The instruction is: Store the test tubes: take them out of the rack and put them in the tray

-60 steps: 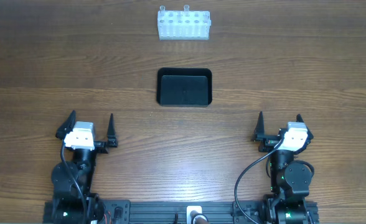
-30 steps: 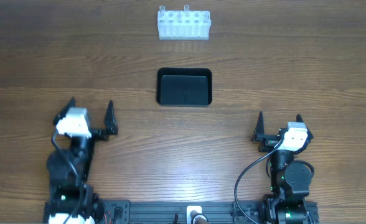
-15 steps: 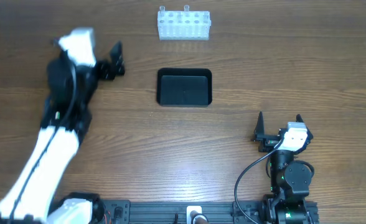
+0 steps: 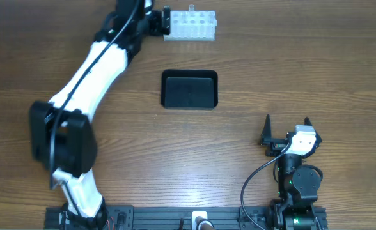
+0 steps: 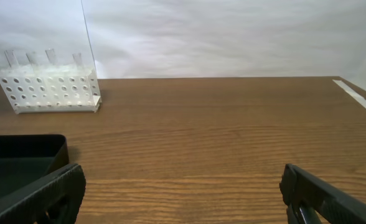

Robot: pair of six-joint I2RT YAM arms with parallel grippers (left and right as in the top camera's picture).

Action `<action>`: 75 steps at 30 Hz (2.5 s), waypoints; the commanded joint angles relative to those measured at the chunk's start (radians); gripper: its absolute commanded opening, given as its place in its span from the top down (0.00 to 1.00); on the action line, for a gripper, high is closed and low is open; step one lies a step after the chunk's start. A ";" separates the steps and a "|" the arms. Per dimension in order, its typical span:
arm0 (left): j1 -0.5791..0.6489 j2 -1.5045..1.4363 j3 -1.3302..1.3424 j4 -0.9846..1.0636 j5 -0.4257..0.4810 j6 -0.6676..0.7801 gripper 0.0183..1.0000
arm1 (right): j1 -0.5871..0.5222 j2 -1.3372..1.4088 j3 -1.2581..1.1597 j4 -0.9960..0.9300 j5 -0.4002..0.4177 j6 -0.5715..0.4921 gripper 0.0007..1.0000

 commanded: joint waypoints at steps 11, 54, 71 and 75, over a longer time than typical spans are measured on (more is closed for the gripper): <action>-0.022 0.284 0.295 -0.019 -0.080 -0.040 0.00 | -0.007 -0.008 -0.006 -0.004 -0.005 -0.007 0.01; -0.042 0.351 0.314 0.042 -0.094 -0.036 0.55 | -0.007 -0.008 -0.006 -0.003 -0.005 -0.007 0.01; -0.042 0.360 0.314 0.041 -0.094 -0.036 0.67 | -0.007 -0.008 -0.006 -0.003 -0.005 -0.007 0.01; -0.045 0.364 0.314 0.042 -0.094 -0.036 0.70 | -0.007 -0.008 -0.006 -0.003 -0.005 -0.007 0.01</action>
